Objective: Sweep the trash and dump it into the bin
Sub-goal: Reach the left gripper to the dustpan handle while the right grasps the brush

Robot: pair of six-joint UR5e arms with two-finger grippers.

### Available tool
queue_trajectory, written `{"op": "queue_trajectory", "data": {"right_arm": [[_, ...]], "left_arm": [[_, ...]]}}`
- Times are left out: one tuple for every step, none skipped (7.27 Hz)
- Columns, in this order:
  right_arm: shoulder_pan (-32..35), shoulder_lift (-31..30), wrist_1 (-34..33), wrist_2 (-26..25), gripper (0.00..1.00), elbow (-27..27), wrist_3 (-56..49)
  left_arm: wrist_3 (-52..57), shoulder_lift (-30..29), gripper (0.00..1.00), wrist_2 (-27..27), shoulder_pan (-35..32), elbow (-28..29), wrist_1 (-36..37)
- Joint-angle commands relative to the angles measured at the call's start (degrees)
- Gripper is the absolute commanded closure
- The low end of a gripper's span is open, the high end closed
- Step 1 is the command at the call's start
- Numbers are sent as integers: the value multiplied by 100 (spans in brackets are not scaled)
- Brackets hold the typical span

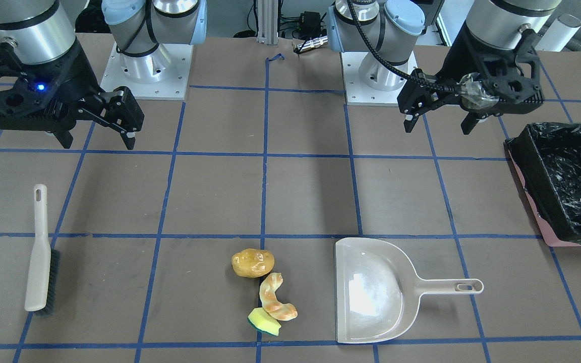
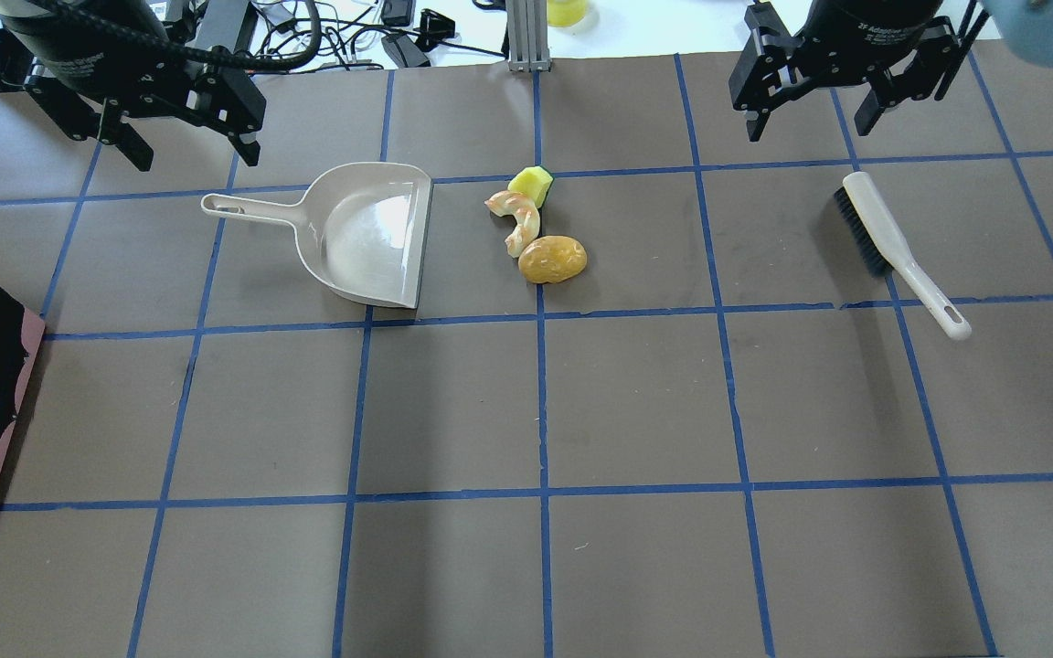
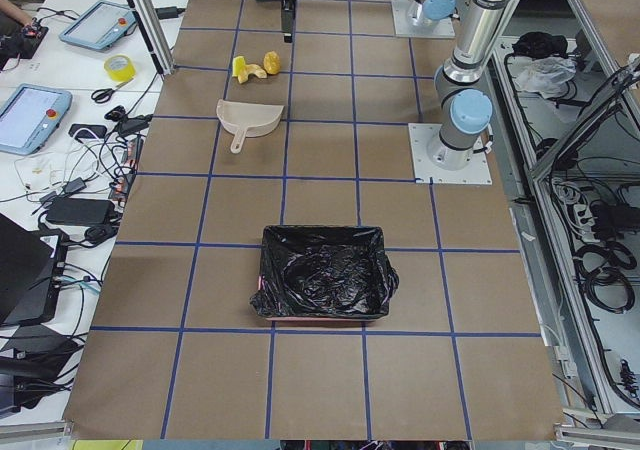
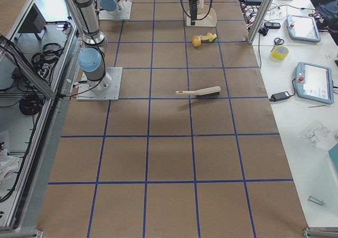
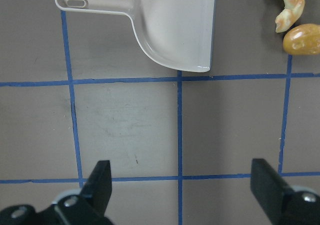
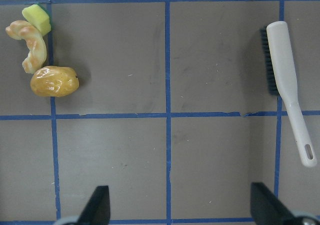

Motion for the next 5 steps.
{"op": "queue_trajectory", "data": {"right_arm": [[0,-9,0,1,0,0,3],[0,-17,0,-17,0,0,3],[-9,-35,0,-34,0,0,-6],[-26,0,87,-78,0,18,98],[-61,35,297,-18,0,122,99]], "left_arm": [[38,166,0,57,-16,-237,-195],[195,288,0,40,-17,-544,-136],[241,351,0,57,1,-626,-39],[598,377,0,66,123,-635,-30],[1384,386,0,136,254,-679,-56]]}}
